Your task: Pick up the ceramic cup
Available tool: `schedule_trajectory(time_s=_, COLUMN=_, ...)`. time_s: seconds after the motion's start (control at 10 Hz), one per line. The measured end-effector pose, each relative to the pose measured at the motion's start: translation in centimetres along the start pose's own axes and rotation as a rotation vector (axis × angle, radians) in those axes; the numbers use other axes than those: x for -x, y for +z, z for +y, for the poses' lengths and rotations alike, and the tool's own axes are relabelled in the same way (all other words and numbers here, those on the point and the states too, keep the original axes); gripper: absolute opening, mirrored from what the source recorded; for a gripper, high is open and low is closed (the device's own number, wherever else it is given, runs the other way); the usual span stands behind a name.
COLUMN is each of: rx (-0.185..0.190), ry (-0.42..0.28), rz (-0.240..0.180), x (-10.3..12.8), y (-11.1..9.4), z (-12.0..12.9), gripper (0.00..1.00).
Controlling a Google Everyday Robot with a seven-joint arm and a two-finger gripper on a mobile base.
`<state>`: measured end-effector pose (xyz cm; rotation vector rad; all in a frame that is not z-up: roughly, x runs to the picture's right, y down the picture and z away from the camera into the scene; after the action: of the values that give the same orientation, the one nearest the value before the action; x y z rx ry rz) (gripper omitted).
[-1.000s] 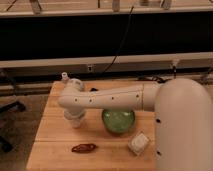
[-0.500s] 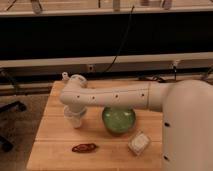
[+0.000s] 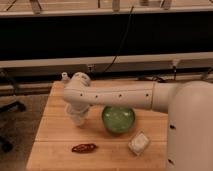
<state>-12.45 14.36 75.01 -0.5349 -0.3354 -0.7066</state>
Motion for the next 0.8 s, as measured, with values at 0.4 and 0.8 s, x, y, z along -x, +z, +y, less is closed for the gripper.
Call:
schedule_trajectory(time_s=0.4, rx=-0.01, ry=-0.016, rz=0.014, x=-1.2, y=-1.8, z=0.3, gripper=0.0)
schedule_trajectory(time_s=0.8, rx=-0.016, ry=-0.038, rz=0.02, x=-1.7, y=-2.8, z=0.2, gripper=0.0)
